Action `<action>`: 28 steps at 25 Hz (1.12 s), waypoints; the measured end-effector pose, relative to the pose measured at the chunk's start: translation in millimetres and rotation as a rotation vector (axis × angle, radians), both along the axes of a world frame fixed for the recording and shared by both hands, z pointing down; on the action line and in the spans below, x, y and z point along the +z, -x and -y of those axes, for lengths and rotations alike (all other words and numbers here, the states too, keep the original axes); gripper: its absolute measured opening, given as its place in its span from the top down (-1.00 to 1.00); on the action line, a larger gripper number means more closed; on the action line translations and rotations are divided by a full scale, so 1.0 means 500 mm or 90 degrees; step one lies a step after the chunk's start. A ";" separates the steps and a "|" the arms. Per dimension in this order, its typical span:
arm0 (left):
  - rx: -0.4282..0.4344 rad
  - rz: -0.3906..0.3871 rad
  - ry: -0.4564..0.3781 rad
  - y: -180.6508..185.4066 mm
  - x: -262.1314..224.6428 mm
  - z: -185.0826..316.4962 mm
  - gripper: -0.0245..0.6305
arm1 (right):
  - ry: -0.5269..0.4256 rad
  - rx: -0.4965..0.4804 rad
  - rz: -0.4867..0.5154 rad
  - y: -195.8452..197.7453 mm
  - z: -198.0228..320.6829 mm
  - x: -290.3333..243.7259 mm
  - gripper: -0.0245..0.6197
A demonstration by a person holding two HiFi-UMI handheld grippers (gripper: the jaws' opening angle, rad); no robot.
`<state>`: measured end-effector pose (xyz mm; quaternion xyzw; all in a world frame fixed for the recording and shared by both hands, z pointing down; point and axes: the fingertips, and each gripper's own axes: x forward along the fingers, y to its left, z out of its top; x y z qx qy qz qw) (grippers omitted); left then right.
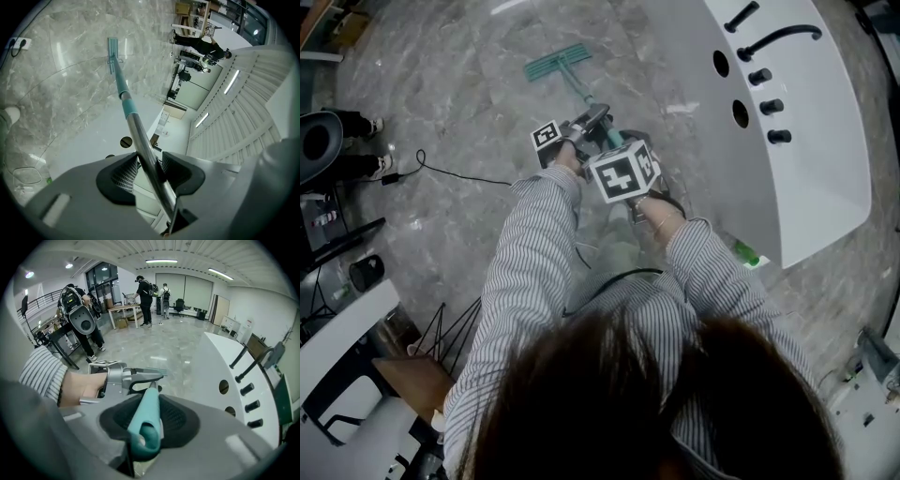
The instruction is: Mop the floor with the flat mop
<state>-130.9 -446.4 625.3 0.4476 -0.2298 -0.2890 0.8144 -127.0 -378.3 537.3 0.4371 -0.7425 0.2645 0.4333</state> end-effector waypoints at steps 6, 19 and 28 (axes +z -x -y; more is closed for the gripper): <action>0.010 0.010 -0.003 0.001 0.013 -0.028 0.41 | 0.000 -0.002 0.001 0.001 -0.031 0.014 0.59; -0.005 0.030 -0.019 -0.090 0.047 -0.273 0.40 | -0.011 -0.011 0.007 -0.095 -0.282 0.056 0.59; -0.011 0.023 -0.024 -0.243 0.056 -0.563 0.41 | 0.007 -0.040 -0.005 -0.248 -0.575 0.069 0.59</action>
